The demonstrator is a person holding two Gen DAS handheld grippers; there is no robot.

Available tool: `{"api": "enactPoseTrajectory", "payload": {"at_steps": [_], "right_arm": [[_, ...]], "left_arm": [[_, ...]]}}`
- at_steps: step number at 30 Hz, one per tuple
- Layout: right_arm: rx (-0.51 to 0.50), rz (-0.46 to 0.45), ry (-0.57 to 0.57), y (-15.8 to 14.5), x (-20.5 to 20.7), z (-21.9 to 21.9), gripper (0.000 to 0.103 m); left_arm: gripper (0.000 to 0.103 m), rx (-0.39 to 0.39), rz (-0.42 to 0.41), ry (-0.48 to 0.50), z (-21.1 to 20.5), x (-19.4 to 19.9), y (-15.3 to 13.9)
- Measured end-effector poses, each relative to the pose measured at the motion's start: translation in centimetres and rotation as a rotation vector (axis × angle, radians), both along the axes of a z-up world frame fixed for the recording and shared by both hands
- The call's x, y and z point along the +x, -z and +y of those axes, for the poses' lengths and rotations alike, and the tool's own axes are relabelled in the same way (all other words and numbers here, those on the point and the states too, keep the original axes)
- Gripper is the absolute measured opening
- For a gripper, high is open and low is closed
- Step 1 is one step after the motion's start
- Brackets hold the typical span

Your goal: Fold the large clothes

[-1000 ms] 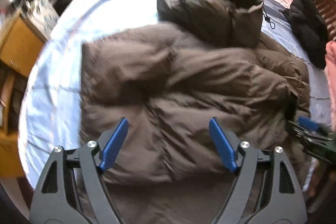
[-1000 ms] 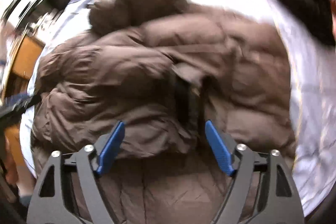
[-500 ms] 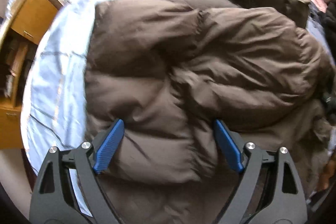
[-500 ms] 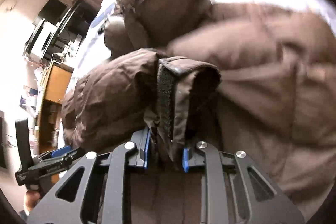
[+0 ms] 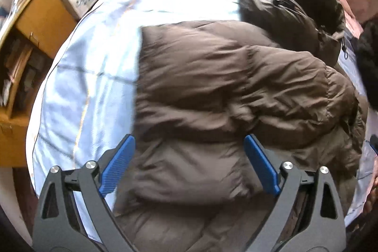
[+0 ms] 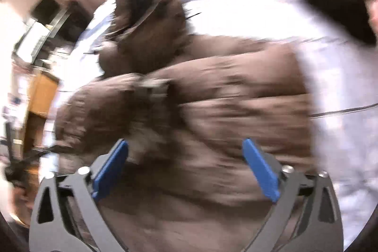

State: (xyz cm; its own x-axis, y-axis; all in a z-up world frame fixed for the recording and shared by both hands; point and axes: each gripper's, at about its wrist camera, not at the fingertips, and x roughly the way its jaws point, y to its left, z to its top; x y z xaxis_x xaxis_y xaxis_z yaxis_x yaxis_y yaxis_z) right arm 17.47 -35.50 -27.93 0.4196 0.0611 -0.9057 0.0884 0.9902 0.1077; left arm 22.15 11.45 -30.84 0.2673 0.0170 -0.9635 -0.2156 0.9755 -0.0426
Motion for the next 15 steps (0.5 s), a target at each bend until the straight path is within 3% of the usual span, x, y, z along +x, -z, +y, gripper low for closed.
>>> {"api": "enactPoseTrajectory", "payload": {"at_steps": [3,4,5,9,10,11,12,13,14,15], "right_arm": [[-0.257,0.06,0.026,2.0,-1.1,-2.7,0.102],[-0.288,0.102,0.025,3.2,-1.5,-3.7,0.102],[-0.286,0.148,0.027,4.5,-1.6,-4.6,0.102],[-0.087,0.263,0.067,8.7,-1.9,-7.9,0.102],[-0.052,0.264,0.076,9.2,-2.0,-8.2,0.102],[-0.017,0.259,0.084,9.5,-1.9,-8.4,0.102],[0.03,0.251,0.087,9.8,-1.8,-8.4,0.095],[0.059,0.247,0.086,10.0,-1.6,-8.3,0.074],[0.077,0.25,0.079,10.3,-1.5,-7.9,0.063],[0.074,0.253,0.064,10.4,-1.3,-7.1,0.047]], "left_arm": [[0.095,-0.021,0.078,-0.062,2.8,-0.7,1.9],[0.095,-0.05,0.113,-0.091,3.9,-0.7,3.0],[0.095,-0.089,0.15,-0.118,4.8,-0.8,4.0],[0.095,-0.202,0.216,-0.157,5.8,-1.1,7.0],[0.09,-0.204,0.215,-0.148,5.5,-1.0,7.3],[0.07,-0.21,0.209,-0.135,5.1,-0.9,7.3],[0.061,-0.221,0.207,-0.119,4.7,-0.9,7.2],[0.048,-0.217,0.204,-0.104,4.2,-0.9,7.0],[0.037,-0.188,0.202,-0.084,3.6,-0.8,6.8],[0.033,-0.169,0.203,-0.074,3.2,-0.7,6.8]]}}
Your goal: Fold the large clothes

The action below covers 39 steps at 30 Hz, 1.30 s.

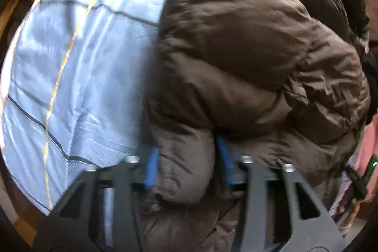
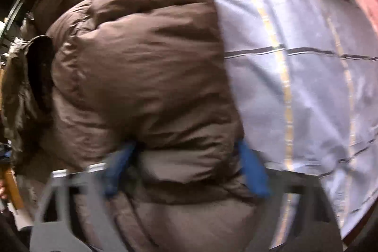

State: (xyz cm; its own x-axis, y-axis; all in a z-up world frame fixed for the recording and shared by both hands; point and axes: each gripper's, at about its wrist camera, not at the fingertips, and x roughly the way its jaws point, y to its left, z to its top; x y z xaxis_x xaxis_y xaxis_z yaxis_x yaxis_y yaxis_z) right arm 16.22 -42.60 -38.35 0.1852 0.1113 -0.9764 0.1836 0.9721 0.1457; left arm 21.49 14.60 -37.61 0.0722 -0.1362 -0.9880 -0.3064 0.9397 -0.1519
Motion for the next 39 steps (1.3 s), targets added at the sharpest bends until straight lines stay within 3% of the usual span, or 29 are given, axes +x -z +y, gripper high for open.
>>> {"api": "enactPoseTrajectory", "payload": {"at_steps": [1,4,7,10,12,14,18,19,20,21,22,23,25,27,29,30,34,37,39], "right_arm": [[-0.019,-0.003,-0.017,0.0,0.2,0.7,0.036],[-0.058,-0.025,-0.012,-0.3,0.9,2.2,0.024],[-0.068,-0.081,0.043,-0.3,2.6,2.4,0.02],[-0.063,-0.213,0.011,-0.6,3.8,3.3,0.019],[-0.068,-0.223,0.029,-0.3,4.1,3.4,0.019],[-0.049,-0.175,0.049,0.3,4.3,3.2,0.026],[-0.016,-0.121,0.129,-0.8,3.0,0.6,0.076],[-0.04,-0.14,0.15,-1.7,2.1,0.1,0.078],[-0.07,-0.168,0.163,-2.7,1.2,-0.3,0.078],[-0.107,-0.216,0.162,-4.2,-0.1,-0.4,0.078],[-0.123,-0.261,0.143,-5.5,-1.3,-0.1,0.078],[-0.109,-0.3,0.093,-6.7,-2.6,0.6,0.077],[-0.005,-0.313,-0.014,-7.3,-4.6,1.9,0.066],[0.081,-0.266,-0.136,-6.6,-6.2,5.8,0.055],[0.059,-0.187,-0.217,-4.2,-6.8,9.0,0.044],[0.032,-0.161,-0.224,-3.4,-6.9,9.6,0.041],[-0.155,-0.064,-0.137,-0.1,-7.3,8.4,0.036],[-0.113,-0.01,-0.033,1.6,-7.4,5.6,0.025],[-0.101,0.005,-0.019,1.4,-7.7,5.6,0.025]], "left_arm": [[0.027,0.014,0.002,-0.001,-0.2,0.1,0.1],[0.019,0.113,-0.002,-0.048,0.2,1.6,0.2],[0.018,0.184,-0.016,-0.075,0.7,3.0,0.4],[0.018,0.266,-0.047,-0.05,-0.5,4.4,0.3],[0.018,0.354,-0.096,0.001,-2.2,5.3,-0.3],[0.018,0.4,-0.101,0.04,-3.4,5.9,-0.2],[0.024,0.388,-0.115,0.03,-3.3,6.3,-1.0],[0.031,0.415,-0.139,0.033,-3.1,5.7,-2.0],[0.044,0.465,-0.161,0.038,-3.1,4.9,-2.6],[0.051,0.544,-0.189,0.048,-3.3,3.9,-3.5],[0.058,0.631,-0.231,0.06,-3.6,2.7,-5.0],[0.057,0.651,-0.263,0.069,-3.8,1.8,-6.1],[0.053,0.572,-0.327,0.089,-4.3,-0.3,-8.2],[0.051,0.355,-0.351,0.118,-5.6,-2.4,-9.1],[0.045,0.176,-0.296,0.177,-7.1,-3.7,-7.4],[0.042,0.158,-0.239,0.215,-8.3,-4.4,-5.7],[0.038,0.264,-0.011,0.289,-10.7,-7.0,1.0],[0.038,0.275,0.009,0.267,-9.5,-7.4,2.4],[0.036,0.278,-0.003,0.235,-8.9,-7.5,1.8]]}}
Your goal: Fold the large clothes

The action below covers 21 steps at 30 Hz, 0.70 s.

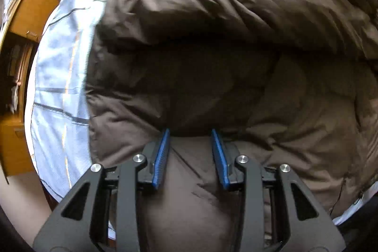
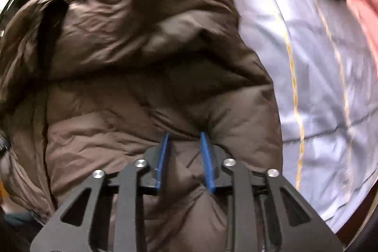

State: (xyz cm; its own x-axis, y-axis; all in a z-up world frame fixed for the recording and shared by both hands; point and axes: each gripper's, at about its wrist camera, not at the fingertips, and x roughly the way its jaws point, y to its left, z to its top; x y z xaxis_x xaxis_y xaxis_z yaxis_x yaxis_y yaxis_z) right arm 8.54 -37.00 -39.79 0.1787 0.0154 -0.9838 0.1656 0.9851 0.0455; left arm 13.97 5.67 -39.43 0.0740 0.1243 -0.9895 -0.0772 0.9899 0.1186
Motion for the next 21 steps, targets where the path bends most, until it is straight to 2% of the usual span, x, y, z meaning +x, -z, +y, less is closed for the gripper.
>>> {"api": "enactPoseTrajectory", "payload": {"at_steps": [2,3,5,6,7,9,11,12,15,17,18,19,20,21], "right_arm": [[0.008,-0.03,-0.011,-1.8,-1.1,0.5,0.028],[0.025,-0.05,-0.007,-2.6,-1.4,0.2,0.028],[0.083,-0.092,0.013,-3.9,-3.8,-0.2,0.029],[0.101,-0.094,0.016,-3.9,-4.9,-0.3,0.029],[0.097,-0.08,0.016,-3.4,-6.0,-0.1,0.029],[0.04,-0.008,0.04,-2.1,-7.1,-0.8,0.029],[0.036,0.05,0.051,0.3,-7.2,-0.6,0.029],[0.001,0.054,0.034,0.3,-7.1,-0.2,0.029],[-0.052,0.058,0.017,0.2,-7.0,0.8,0.031],[-0.016,0.024,0.032,-0.6,-6.9,1.0,0.031],[0.029,-0.04,0.036,-1.9,-6.8,0.8,0.031],[0.047,-0.091,0.034,-3.1,-6.6,0.6,0.037],[0.019,-0.138,0.033,-4.0,-6.7,0.8,0.044],[-0.024,-0.137,0.039,-4.0,-6.6,0.9,0.062]], "left_arm": [[0.036,0.008,-0.038,-0.012,0.2,-1.0,-2.0],[0.039,0.006,-0.062,-0.015,0.4,-1.6,-3.0],[0.051,-0.037,-0.11,-0.053,0.8,-4.0,-5.0],[0.052,-0.05,-0.115,-0.063,0.9,-4.7,-5.4],[0.052,-0.042,-0.103,-0.069,0.8,-5.6,-5.2],[0.052,0.023,-0.039,-0.07,1.0,-6.2,-3.6],[0.053,0.034,0.02,-0.07,1.6,-6.6,-2.1],[0.054,0.044,0.029,-0.072,1.5,-6.6,-1.9],[0.053,0.072,0.018,-0.081,1.3,-6.3,-2.3],[0.053,0.058,-0.037,-0.081,1.0,-6.2,-3.9],[0.054,0.053,-0.063,-0.082,1.1,-6.2,-3.9],[0.057,0.05,-0.104,-0.081,1.2,-6.5,-5.0],[0.064,0.07,-0.139,-0.078,1.0,-6.6,-5.8],[0.066,0.099,-0.132,-0.078,0.9,-6.6,-5.8]]}}
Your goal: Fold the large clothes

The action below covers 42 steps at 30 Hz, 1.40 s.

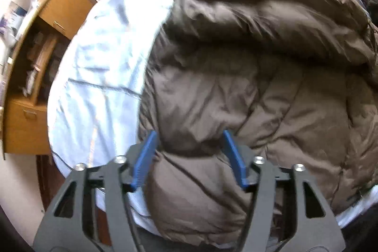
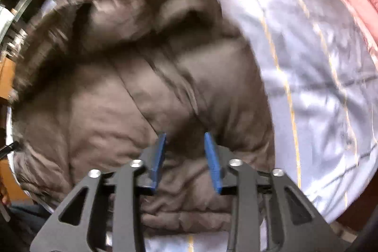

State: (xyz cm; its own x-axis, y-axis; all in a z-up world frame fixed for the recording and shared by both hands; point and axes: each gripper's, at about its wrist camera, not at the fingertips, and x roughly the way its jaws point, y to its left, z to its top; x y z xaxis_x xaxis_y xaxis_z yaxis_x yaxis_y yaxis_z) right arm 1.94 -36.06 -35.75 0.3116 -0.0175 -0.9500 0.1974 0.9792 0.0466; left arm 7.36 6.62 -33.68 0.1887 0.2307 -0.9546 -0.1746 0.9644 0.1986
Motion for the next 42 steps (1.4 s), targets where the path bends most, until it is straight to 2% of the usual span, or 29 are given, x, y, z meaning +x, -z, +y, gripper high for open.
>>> {"api": "enactPoseTrajectory", "payload": {"at_steps": [1,3,4,5,6,8,9,10,13,15,17,18,19,22,23,24,25,26,28,30,32,35,38,39,41,42], "right_arm": [[-0.039,0.032,0.012,0.6,0.2,0.1,0.067],[-0.019,0.152,0.039,3.5,0.8,0.1,0.067],[-0.001,0.191,0.045,4.7,1.2,0.3,0.067],[-0.009,0.188,0.043,4.5,1.5,0.4,0.067],[-0.013,0.172,0.042,4.1,1.6,0.6,0.067],[0.069,0.071,0.053,1.9,1.8,1.1,0.067],[0.122,0.01,0.059,0.5,2.1,1.3,0.067],[0.146,-0.028,0.06,-0.2,2.2,1.5,0.067],[0.178,-0.119,0.05,-3.1,4.1,2.0,0.068],[0.208,-0.133,0.027,-4.1,6.3,2.2,0.068],[0.251,-0.14,0.002,-4.8,9.0,3.1,0.068],[0.26,-0.146,-0.013,-5.8,9.3,3.6,0.068],[0.259,-0.155,-0.033,-6.5,10.7,4.6,0.068],[0.239,-0.202,-0.097,-9.8,14.1,6.7,0.07],[0.223,-0.221,-0.119,-10.9,16.3,7.5,0.071],[0.189,-0.258,-0.149,-12.0,19.9,8.8,0.074],[0.168,-0.281,-0.166,-12.7,21.8,9.5,0.078],[0.126,-0.318,-0.183,-13.7,25.7,10.6,0.08],[0.027,-0.361,-0.167,-14.9,31.3,12.2,0.085],[-0.027,-0.369,-0.156,-15.6,37.9,14.0,0.091],[-0.146,-0.347,-0.158,-15.0,43.2,16.0,0.093],[-0.379,-0.241,-0.163,-11.9,50.9,19.1,0.093],[-0.444,-0.137,-0.162,-7.9,54.2,20.1,0.093],[-0.445,-0.123,-0.16,-6.9,54.6,20.2,0.091],[-0.45,-0.105,-0.16,-5.0,55.0,20.0,0.062],[-0.454,-0.074,-0.15,-4.2,55.2,19.7,0.014]], "left_arm": [[0.066,0.017,0.051,-0.013,0.0,0.1,0.9],[0.066,-0.026,0.152,-0.039,0.4,0.1,3.4],[0.066,-0.018,0.162,-0.037,0.2,0.1,3.6],[0.063,-0.006,0.15,-0.03,0.0,0.1,3.2],[0.063,-0.01,0.107,-0.022,-0.5,0.1,2.1],[0.063,-0.027,-0.001,-0.011,-1.7,0.4,-0.6],[0.065,-0.03,-0.056,-0.001,-2.3,0.6,-2.2],[0.071,-0.028,-0.125,0.013,-3.2,1.0,-4.2],[0.074,-0.059,-0.197,0.07,-6.5,3.3,-7.5],[0.075,-0.149,-0.199,0.14,-9.9,5.7,-9.4],[0.076,-0.304,-0.183,0.2,-11.8,8.7,-9.8],[0.076,-0.348,-0.19,0.206,-12.2,9.9,-9.6],[0.075,-0.351,-0.207,0.207,-12.4,11.3,-9.0],[0.065,-0.215,-0.236,0.274,-14.6,14.0,-7.0],[0.06,-0.195,-0.215,0.274,-14.8,14.5,-5.8],[0.059,-0.188,-0.176,0.268,-13.9,15.1,-4.5],[0.058,-0.187,-0.129,0.255,-13.9,15.8,-3.4],[0.058,-0.183,-0.057,0.225,-12.8,16.5,-1.1],[0.059,-0.218,0.056,0.163,-11.6,17.0,2.1],[0.059,-0.245,0.101,0.14,-10.8,17.2,3.9],[0.059,-0.213,0.104,0.173,-11.3,17.3,4.1],[0.059,-0.19,0.106,0.196,-11.8,17.6,4.1],[0.059,-0.215,0.119,0.184,-11.5,18.3,3.9],[0.059,-0.231,0.118,0.176,-11.2,18.4,3.8],[0.06,-0.287,0.098,0.144,-10.5,18.7,3.1],[0.06,-0.311,0.09,0.138,-10.3,18.7,2.7]]}}
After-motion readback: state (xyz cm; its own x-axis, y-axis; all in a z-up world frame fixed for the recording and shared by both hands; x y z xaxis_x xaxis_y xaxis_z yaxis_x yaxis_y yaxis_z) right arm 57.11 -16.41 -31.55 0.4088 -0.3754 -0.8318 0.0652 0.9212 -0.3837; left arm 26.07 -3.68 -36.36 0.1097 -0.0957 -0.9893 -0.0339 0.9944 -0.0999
